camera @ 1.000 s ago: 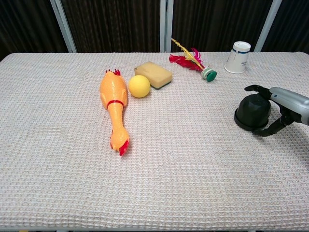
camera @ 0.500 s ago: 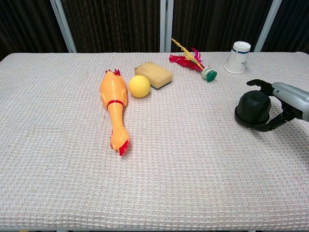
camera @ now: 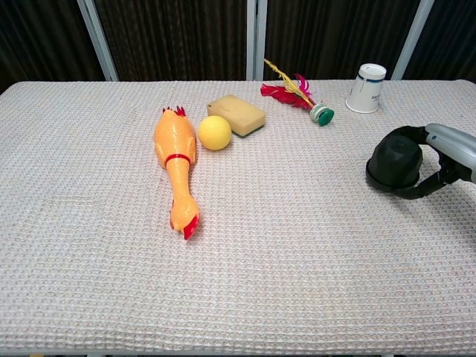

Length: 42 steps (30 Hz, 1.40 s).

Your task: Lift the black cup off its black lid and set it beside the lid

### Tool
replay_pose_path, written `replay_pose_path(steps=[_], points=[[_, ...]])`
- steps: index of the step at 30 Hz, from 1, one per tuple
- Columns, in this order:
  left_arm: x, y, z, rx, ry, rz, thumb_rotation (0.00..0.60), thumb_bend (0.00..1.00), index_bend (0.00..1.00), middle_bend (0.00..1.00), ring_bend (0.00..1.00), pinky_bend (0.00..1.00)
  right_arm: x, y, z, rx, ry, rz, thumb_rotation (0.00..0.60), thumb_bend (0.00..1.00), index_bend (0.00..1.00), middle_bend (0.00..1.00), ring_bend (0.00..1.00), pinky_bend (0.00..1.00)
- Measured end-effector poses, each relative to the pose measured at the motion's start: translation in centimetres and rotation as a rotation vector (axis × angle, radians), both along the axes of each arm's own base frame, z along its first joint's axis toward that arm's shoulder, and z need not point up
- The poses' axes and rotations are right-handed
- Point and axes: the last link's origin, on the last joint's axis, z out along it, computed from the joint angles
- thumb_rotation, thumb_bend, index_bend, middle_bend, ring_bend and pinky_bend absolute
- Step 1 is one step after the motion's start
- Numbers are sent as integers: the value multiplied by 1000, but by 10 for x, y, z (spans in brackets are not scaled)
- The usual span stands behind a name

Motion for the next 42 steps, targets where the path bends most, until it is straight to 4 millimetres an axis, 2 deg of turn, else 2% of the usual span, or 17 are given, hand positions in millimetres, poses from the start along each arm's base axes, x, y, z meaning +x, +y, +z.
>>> replay_pose_path(steps=[13,18,22,25,29,32,34,36,42], points=[[0,0,-1,-5,3,0,600,132,41,32,0,203,1,-4,12,-63,-47,6,600,165,326,443,84,0],[1,1,-2,-11,7,-2,600,133,41,32,0,203,12,-9,24,-92,-133,18,600,169,326,453,96,0],[3,2,-2,-12,9,-7,600,133,41,32,0,203,32,-14,41,-127,-209,66,600,170,326,457,104,0],[5,3,-2,-13,11,-7,600,132,41,32,0,203,56,-16,61,-174,-276,133,600,170,326,465,118,7],[6,4,-3,-11,7,-8,600,133,41,32,0,203,93,-12,97,-287,-361,261,600,170,327,472,131,35],[6,5,-4,-12,2,-8,600,133,41,32,0,203,105,-6,115,-353,-372,303,600,170,327,475,131,36],[6,5,-5,-13,0,-7,600,133,41,32,0,203,103,-5,113,-354,-355,287,600,171,327,476,131,36],[5,4,-5,-13,-2,-4,600,133,41,32,0,203,89,-9,102,-330,-306,235,600,171,327,475,131,35],[2,2,-3,-11,-2,4,600,133,41,32,0,203,15,-24,55,-197,-118,25,600,173,327,475,130,34]])
